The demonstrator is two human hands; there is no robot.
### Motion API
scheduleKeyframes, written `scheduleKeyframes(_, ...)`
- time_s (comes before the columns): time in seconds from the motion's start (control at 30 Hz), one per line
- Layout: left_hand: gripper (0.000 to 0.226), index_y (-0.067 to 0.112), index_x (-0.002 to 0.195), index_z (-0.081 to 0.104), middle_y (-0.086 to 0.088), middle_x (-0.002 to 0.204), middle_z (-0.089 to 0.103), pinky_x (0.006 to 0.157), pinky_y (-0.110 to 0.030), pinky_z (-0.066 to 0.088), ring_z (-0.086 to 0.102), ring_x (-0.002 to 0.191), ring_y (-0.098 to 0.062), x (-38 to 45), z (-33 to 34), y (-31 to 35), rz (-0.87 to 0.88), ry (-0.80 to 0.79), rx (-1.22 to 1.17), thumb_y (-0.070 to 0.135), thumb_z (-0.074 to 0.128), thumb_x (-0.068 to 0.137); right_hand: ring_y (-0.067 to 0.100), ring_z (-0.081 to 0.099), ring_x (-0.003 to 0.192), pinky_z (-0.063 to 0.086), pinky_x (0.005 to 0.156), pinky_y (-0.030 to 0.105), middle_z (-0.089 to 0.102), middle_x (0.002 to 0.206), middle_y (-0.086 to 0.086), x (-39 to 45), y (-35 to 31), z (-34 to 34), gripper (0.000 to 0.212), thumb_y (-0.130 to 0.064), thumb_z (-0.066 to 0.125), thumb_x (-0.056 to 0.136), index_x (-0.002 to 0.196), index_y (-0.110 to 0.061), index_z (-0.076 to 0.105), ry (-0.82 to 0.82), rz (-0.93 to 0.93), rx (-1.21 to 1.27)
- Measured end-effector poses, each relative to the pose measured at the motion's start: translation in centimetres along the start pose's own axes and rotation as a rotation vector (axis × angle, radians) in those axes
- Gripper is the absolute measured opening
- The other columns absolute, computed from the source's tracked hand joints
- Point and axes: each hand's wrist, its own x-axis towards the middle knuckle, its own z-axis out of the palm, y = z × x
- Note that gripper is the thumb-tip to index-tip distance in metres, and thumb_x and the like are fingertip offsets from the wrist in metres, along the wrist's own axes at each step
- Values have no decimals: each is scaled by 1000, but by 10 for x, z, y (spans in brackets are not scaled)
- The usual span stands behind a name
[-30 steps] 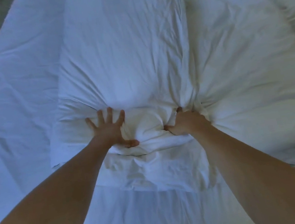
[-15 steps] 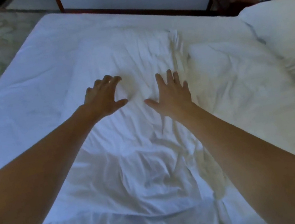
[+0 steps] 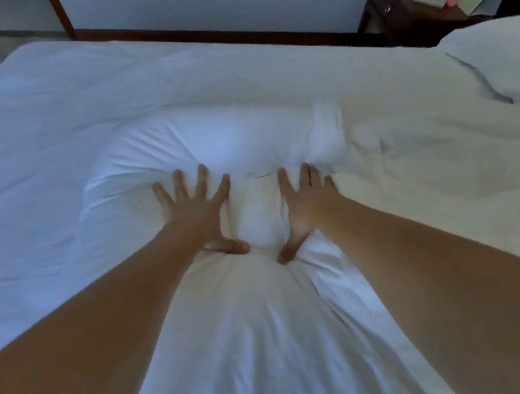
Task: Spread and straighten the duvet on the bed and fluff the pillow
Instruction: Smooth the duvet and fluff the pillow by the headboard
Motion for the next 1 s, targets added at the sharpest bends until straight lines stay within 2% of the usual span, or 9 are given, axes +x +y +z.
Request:
scheduleKeyframes(0.1,143,32,152,-19,-12,159,-27,108,-74,-4,-19,141,-54,30,21,1,16,-21,65,99,47,44,40,-25,145,-7,118,55,-33,153,25,46,-6,19,167,-73,83,44,144,-18,-39,-50,-31,19)
scheduleKeyframes(0.27,145,26,152,-23,-20,155,-32,110,-69,-9,-22,136,-60,72,42,10,4,-59,114,99,46,47,45,-18,145,-2,120,55,-28,154,28,98,-8,46,166,-77,79,45,146,-11,-35,66,-101,28)
scheduleKeyframes(0.37,146,23,151,-24,-22,155,-31,112,-67,-11,-19,136,-62,80,50,12,18,-32,111,101,42,46,47,-12,146,-4,120,56,-21,155,31,112,-9,58,139,-62,74,71,149,-9,-29,166,-113,14)
scheduleKeyframes(0.5,141,24,151,-25,-19,156,-30,113,-66,-9,-18,137,-60,70,52,11,19,12,118,101,36,50,46,4,148,5,120,55,-2,158,32,108,-23,70,109,-49,63,84,155,-10,-11,372,-37,23)
scheduleKeyframes(0.6,127,25,154,-16,-11,161,-20,114,-64,-9,-16,140,-58,46,50,15,3,26,133,99,26,59,44,7,148,0,120,55,5,158,31,80,-26,72,100,-41,64,86,156,-13,-1,447,-35,95)
scheduleKeyframes(0.7,105,26,156,-7,-1,164,-9,116,-61,-8,-11,143,-53,4,56,27,-39,40,95,90,13,75,34,-7,151,-5,120,46,-4,162,20,30,-18,75,108,-58,67,80,157,-17,2,392,-101,186)
scheduleKeyframes(0.77,90,27,156,-3,2,165,-3,116,-60,-5,-7,145,-51,-33,62,37,-48,60,72,80,6,84,27,-12,151,-8,121,42,-7,164,13,-13,-15,86,101,-69,49,85,157,-15,3,393,-97,124)
scheduleKeyframes(0.87,78,30,156,2,3,164,5,117,-59,-4,-1,146,-47,-101,72,53,-34,126,17,70,1,89,25,-4,152,-11,121,42,3,164,14,-79,-20,120,84,-61,23,93,156,-7,14,499,-87,143)
scheduleKeyframes(1.0,84,27,156,3,-1,164,10,117,-59,-5,2,148,-43,-197,88,73,-37,187,-7,66,-9,84,24,-5,152,-18,118,44,3,165,9,-160,-28,161,88,-66,9,89,157,-11,13,463,-33,187)
